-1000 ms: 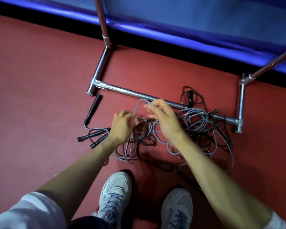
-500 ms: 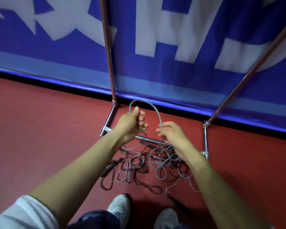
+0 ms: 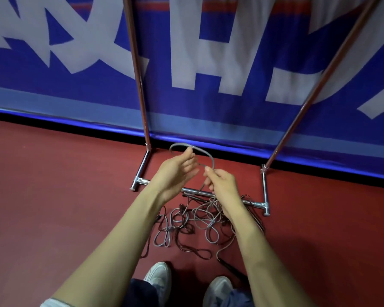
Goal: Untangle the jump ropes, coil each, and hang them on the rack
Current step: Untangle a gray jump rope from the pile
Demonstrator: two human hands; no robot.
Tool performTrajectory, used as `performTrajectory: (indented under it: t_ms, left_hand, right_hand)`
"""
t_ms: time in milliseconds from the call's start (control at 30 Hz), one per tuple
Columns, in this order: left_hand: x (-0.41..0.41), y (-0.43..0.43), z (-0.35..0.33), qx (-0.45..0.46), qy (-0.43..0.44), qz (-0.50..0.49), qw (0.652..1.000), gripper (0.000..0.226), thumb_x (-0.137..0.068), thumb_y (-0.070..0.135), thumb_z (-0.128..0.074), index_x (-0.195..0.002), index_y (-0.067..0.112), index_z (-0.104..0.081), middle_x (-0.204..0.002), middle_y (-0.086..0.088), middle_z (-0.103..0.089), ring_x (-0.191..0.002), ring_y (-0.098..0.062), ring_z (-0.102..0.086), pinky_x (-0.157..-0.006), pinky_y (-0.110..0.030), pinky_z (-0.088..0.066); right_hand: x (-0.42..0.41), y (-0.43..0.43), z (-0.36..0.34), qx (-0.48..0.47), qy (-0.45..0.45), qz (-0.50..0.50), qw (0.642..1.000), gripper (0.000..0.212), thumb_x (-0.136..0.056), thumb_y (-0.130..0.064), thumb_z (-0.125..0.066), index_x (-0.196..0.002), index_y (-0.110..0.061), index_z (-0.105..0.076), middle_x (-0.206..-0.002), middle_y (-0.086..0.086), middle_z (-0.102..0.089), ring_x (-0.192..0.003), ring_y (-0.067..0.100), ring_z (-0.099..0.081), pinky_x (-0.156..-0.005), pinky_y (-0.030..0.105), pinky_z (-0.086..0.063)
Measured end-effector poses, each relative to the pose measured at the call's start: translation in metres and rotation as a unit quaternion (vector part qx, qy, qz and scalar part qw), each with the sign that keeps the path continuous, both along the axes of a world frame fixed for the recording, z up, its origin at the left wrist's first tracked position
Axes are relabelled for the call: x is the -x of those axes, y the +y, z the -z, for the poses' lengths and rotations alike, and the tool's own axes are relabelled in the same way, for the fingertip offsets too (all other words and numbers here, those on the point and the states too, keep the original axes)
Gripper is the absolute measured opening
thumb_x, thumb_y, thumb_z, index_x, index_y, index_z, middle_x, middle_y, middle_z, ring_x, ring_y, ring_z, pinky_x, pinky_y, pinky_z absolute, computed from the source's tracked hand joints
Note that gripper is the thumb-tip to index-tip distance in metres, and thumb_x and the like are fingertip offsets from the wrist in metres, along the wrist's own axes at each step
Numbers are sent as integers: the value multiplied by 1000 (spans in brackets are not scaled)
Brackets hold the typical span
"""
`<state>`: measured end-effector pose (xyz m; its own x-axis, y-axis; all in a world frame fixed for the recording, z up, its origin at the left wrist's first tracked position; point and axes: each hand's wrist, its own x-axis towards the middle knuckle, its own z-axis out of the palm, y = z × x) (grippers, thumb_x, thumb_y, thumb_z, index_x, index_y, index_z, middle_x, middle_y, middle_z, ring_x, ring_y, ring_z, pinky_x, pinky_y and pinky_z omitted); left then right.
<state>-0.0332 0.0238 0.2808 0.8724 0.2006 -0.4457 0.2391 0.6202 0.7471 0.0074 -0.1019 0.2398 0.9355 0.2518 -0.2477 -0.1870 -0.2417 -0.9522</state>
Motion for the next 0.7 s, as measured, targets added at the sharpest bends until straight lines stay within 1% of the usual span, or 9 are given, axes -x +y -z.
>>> performTrajectory:
  t_ms: [67,133,233,300,333,400,467,567,700]
  left_hand:
    - [3,4,10,-96,9,20,995,4,-94,11,-58,-94,12,-62,-88,0,-65,-91,-13,-58,-94,-29,-45]
    - [5,10,22,-249,22,39,968,18,-89,-3,-61,-99,12,-63,-96,-3,-63,-89,-12,-56,-84,-21,-46]
    - [6,13,43,-536,21,184,824,42,-83,-2,-66,-123,12,-61,-121,-7,-56,-110,-17,-52,-94,-21,-38]
    - [4,11,60,-602,17,278,748,44,-85,11,-70,-128,12,-61,-134,-11,-50,-126,-24,-43,-102,-22,-28]
    - [4,11,69,-604,20,301,737,37,-88,16,-68,-124,10,-64,-135,-13,-51,-128,-27,-43,-103,-24,-29]
    - [3,10,80,-581,38,289,760,22,-95,19,-60,-108,3,-67,-118,-16,-63,-115,-30,-56,-93,-28,-39]
    - [3,11,81,-532,67,202,820,15,-98,16,-54,-94,5,-63,-95,-12,-70,-95,-29,-65,-82,-31,-47]
    - [0,6,63,-453,28,73,888,15,-98,8,-53,-83,12,-55,-79,-5,-69,-74,-21,-67,-71,-33,-57]
    - [-7,-2,33,-342,-37,-44,938,16,-96,5,-56,-81,11,-54,-78,-12,-69,-67,-24,-70,-61,-30,-58]
  right_hand:
    - [-5,-3,-3,-5,7,2,1000,27,-97,-23,-56,-72,-16,-63,-56,-7,-54,-44,-1,-42,-48,14,-33]
    - [-10,-7,-11,-2,9,-10,1000,28,-97,-25,-56,-72,-17,-63,-54,-9,-54,-46,0,-42,-48,14,-33]
    - [-15,-9,-25,-62,51,-54,995,27,-98,-24,-54,-75,-13,-63,-54,-7,-53,-48,5,-40,-45,15,-30]
    - [-16,-10,-34,-153,103,-60,981,25,-99,-21,-52,-79,-9,-61,-55,-4,-50,-48,7,-38,-46,18,-27]
    - [-18,-10,-37,-194,123,-52,972,24,-99,-20,-52,-80,-7,-60,-55,-3,-48,-48,8,-38,-46,19,-26]
    - [-22,-12,-41,-250,146,-20,957,23,-99,-19,-50,-82,-6,-60,-56,-2,-47,-47,8,-37,-47,20,-27]
    - [-26,-18,-40,-264,148,10,953,19,-99,-17,-50,-88,-5,-60,-58,0,-49,-47,8,-37,-48,20,-29]
    - [-29,-27,-29,-175,136,-22,975,8,-96,-14,-55,-95,-7,-58,-64,0,-46,-47,6,-34,-50,19,-32]
    - [-22,-36,-15,-104,170,-112,973,43,-77,-44,-68,-103,-10,-65,-60,-9,-45,-53,6,-35,-57,21,-33]
